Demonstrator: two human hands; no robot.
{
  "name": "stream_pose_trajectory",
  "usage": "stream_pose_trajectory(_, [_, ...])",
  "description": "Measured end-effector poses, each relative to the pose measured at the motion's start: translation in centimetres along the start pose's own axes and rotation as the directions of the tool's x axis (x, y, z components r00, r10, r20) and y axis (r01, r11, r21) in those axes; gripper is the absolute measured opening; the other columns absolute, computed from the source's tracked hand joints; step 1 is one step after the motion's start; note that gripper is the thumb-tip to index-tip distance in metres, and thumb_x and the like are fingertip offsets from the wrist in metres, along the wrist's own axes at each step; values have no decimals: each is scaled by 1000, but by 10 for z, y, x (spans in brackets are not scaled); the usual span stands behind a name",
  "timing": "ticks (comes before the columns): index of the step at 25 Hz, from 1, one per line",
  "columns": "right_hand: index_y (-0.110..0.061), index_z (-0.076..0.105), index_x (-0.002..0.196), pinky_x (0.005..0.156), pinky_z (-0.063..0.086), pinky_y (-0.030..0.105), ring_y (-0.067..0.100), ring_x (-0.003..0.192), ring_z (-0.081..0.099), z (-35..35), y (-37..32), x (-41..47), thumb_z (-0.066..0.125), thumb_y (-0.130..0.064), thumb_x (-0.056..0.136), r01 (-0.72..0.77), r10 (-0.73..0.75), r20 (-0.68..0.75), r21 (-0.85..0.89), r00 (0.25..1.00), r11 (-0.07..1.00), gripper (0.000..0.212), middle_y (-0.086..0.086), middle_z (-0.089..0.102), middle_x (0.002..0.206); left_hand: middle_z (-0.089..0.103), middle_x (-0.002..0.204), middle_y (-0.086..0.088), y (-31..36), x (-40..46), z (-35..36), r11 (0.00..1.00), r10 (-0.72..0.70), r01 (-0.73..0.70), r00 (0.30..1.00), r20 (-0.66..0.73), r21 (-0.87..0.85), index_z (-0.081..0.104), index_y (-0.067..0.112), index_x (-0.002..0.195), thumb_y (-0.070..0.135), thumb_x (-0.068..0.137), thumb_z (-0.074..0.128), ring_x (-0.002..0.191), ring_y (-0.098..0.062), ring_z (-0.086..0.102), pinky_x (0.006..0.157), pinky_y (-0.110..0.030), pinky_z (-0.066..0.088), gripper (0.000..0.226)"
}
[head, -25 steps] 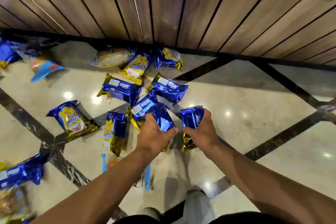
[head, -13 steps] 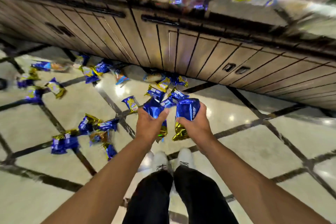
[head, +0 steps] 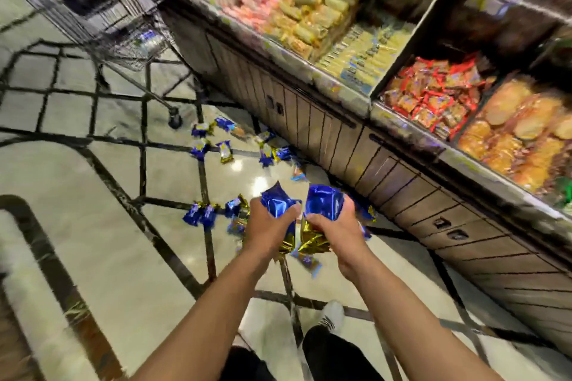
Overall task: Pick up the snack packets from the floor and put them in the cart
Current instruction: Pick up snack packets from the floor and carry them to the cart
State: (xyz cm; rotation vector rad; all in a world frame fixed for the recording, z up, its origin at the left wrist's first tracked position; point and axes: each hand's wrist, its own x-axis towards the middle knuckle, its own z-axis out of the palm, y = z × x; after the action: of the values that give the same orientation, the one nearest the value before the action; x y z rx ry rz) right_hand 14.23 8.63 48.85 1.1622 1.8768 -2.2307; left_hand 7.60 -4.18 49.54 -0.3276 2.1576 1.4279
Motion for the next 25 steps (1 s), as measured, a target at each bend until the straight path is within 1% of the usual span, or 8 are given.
stream_pose_trajectory(2, [-35,31,138,79,55,23,-1,96,63,40,-10,-12,75,-12,82,77,-69,85,-95,994,992,75,-16,60,116,61,116,5,-4,-4,-43,999,45,-45,998,-44,-2,34,24,132,35,82,77,100,-15,61,88,-36,50,67])
stream_pose_trajectory(4, [-36,22,145,72,51,12,-8,91,62,89,-12,-28,72,-6,84,150,-127,162,-140,979,979,84,-19,55,117,55,123,5,-14,-8,-95,997,66,-69,996,-55,-40,25,30,142,32,84,76,105,-17,61,91,-39,54,78])
stream_pose_trajectory(10, [-38,22,147,74,52,16,5,105,63,225,7,-73,76,-10,81,209,-139,264,-260,955,943,89,-7,57,127,60,128,-1,-68,-13,-236,992,40,-58,986,-161,-111,25,38,136,39,79,78,108,-22,64,92,-47,55,78])
stream_pose_trajectory(13, [-42,21,145,84,55,25,7,110,61,285,15,-82,77,-15,79,227,-120,336,-300,934,926,91,-6,54,131,57,131,-1,-89,-5,-299,983,-11,-28,976,-218,-179,24,35,138,41,79,78,110,-21,62,89,-41,55,80])
stream_pose_trajectory(15, [-41,21,143,77,54,19,1,102,63,325,10,-83,75,-10,82,229,-99,389,-303,916,925,87,-12,56,124,57,130,1,-98,3,-336,980,-22,-34,960,-277,-196,26,31,140,38,82,77,108,-18,60,80,-29,52,78])
stream_pose_trajectory(17, [-41,23,142,74,54,20,3,96,66,364,5,-75,73,-7,84,237,-91,427,-302,900,924,85,-14,58,117,60,129,2,-101,17,-370,979,-40,-25,951,-307,-205,27,34,140,40,82,76,108,-18,61,76,-28,51,76])
stream_pose_trajectory(22, [-40,24,144,67,53,18,5,94,65,485,-13,-19,75,-8,83,232,-73,462,-299,884,925,86,-10,57,120,56,135,1,-92,91,-464,985,-52,-9,934,-354,-171,21,44,139,45,77,76,114,-20,60,98,-43,51,82])
stream_pose_trajectory(25, [-37,23,147,74,52,20,5,99,63,564,-29,27,76,-9,82,210,-33,500,-303,865,930,88,-8,56,125,56,135,1,-72,153,-525,989,-72,19,929,-362,-149,21,47,139,47,76,75,113,-21,61,96,-45,52,83])
